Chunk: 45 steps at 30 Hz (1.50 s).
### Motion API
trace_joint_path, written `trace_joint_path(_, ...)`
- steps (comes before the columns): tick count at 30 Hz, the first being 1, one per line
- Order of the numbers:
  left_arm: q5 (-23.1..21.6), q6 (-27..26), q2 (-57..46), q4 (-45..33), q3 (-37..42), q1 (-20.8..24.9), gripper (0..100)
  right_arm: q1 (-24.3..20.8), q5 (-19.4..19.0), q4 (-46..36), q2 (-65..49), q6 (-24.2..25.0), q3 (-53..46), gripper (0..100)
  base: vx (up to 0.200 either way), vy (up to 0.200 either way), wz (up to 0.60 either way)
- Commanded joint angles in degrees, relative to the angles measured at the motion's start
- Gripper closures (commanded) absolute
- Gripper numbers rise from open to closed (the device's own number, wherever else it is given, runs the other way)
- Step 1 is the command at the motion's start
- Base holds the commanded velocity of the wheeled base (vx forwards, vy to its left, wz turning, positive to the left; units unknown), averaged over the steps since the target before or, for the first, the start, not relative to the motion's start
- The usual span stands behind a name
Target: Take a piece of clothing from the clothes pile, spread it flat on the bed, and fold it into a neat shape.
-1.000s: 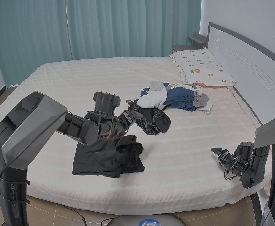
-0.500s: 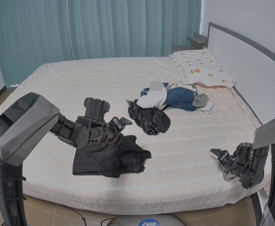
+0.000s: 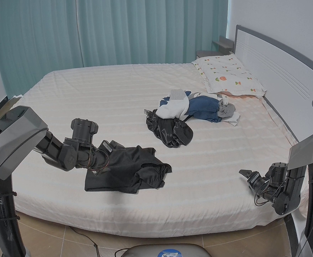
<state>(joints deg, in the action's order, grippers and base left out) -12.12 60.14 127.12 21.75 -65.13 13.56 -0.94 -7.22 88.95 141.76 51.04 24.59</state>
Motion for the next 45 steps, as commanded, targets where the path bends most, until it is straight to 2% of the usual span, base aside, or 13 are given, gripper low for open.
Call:
trace_joint_path(1, -0.45, 1.48, -1.62, 0.31, 1.68, -1.6, 0, -0.12, 0.01, 0.78, -0.17, -0.07, 0.02, 0, 0.0, 0.0, 0.0)
trace_joint_path(9, -1.59, 3.85, -1.35, 8.75, 6.16, -3.27, 0, -4.6, 2.38, 0.78, -4.92, -1.38, 0.2, 0, 0.0, 0.15, 0.0)
trace_joint_path(12, -3.09, 4.2, -1.26, 9.01, 7.04, -3.36, 0, -7.06, 2.38, 0.25, -6.06, -1.47, 0.64, 0, 0.0, 0.2, 0.0)
trace_joint_path(19, -3.44, 4.55, -1.09, 9.1, 7.74, -4.33, 0, -11.54, 2.47, -0.45, -5.45, -1.74, 3.01, 0, 0.0, 0.2, 0.0)
trace_joint_path(22, -3.79, 4.55, -1.09, 9.1, 8.01, -5.38, 0, -13.21, 2.56, -3.88, -5.97, -2.17, 5.82, 0, 0.0, 0.2, 0.0)
trace_joint_path(28, -5.81, 4.55, -1.97, 9.1, 9.5, -6.44, 0, -16.73, 5.46, -7.22, -5.18, -2.79, 8.99, 0, 0.0, 0.2, 0.0)
trace_joint_path(39, -5.99, 4.55, -1.79, 9.1, 9.59, -7.84, 0, -19.54, 5.81, -7.3, -5.53, -4.72, 10.83, 0, 0.0, 0.2, 0.0)
trace_joint_path(45, -5.9, 4.73, -1.88, 9.01, 9.68, -7.84, 0, -19.63, 5.81, -8.27, -5.45, -4.9, 13.03, 0, 0.0, 0.0, 0.0)
